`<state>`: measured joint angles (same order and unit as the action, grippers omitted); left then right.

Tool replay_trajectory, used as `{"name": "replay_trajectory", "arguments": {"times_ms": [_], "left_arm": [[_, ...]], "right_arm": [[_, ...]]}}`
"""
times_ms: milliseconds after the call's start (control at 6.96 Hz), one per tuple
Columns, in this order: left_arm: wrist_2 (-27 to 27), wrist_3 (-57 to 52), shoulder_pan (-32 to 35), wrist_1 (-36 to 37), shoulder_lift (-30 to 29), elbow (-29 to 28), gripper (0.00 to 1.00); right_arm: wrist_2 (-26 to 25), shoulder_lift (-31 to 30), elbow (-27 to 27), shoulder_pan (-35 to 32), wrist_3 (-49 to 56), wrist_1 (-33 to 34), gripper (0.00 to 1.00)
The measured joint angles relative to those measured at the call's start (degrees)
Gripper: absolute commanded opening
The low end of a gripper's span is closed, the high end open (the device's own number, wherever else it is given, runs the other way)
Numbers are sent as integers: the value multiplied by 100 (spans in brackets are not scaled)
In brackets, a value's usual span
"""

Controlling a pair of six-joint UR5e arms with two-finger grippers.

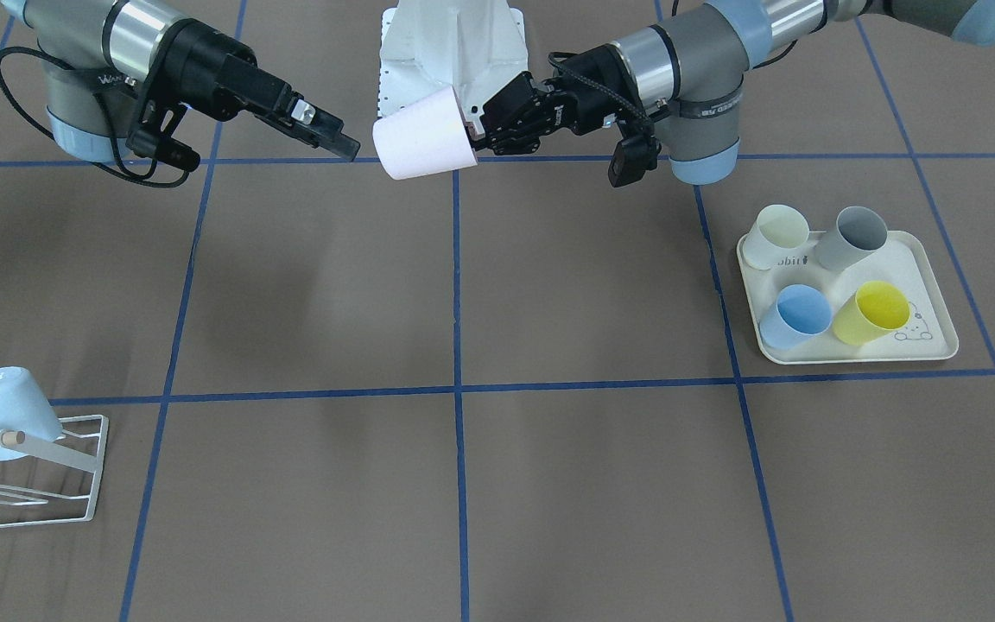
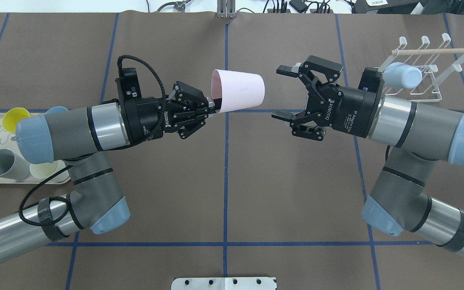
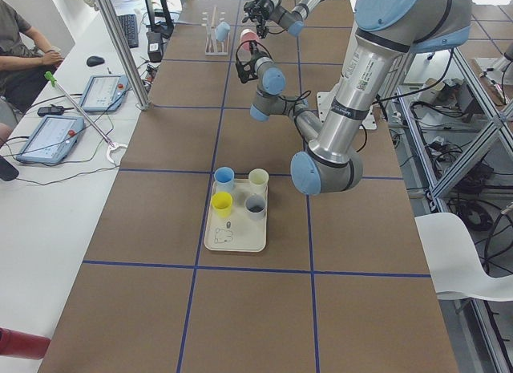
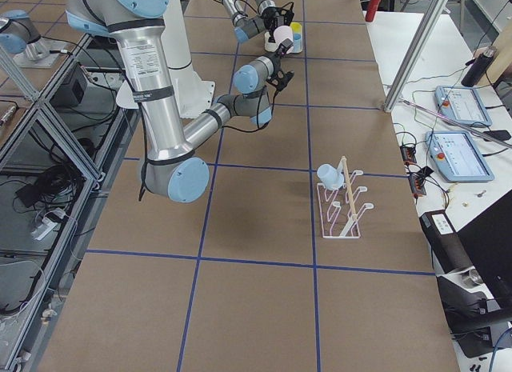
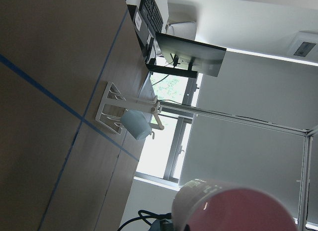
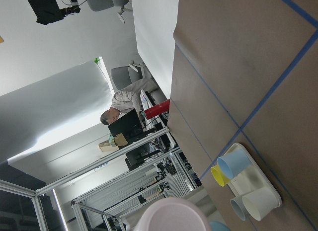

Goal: Transfer IKEA cup to right arm and place on rack

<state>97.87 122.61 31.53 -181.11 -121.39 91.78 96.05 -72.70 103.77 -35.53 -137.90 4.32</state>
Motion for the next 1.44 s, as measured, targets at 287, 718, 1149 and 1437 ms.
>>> {"name": "replay_trajectory", "arguments": {"times_ms": [287, 718, 1149, 1437], "left_arm": [[-4, -6, -50, 3, -206, -125, 0], [-13, -15, -127, -3, -259, -162, 0], [-21, -22, -218, -11, -266, -194, 0], [-26, -20, -223, -17, -271, -181, 59]], "right_arm": [[-187, 16, 2, 137, 6, 7, 99], [-256, 35, 9, 194, 1, 8, 94], [-347, 53, 2, 213, 0, -6, 62], [-413, 51, 2, 229, 0, -24, 0]]}}
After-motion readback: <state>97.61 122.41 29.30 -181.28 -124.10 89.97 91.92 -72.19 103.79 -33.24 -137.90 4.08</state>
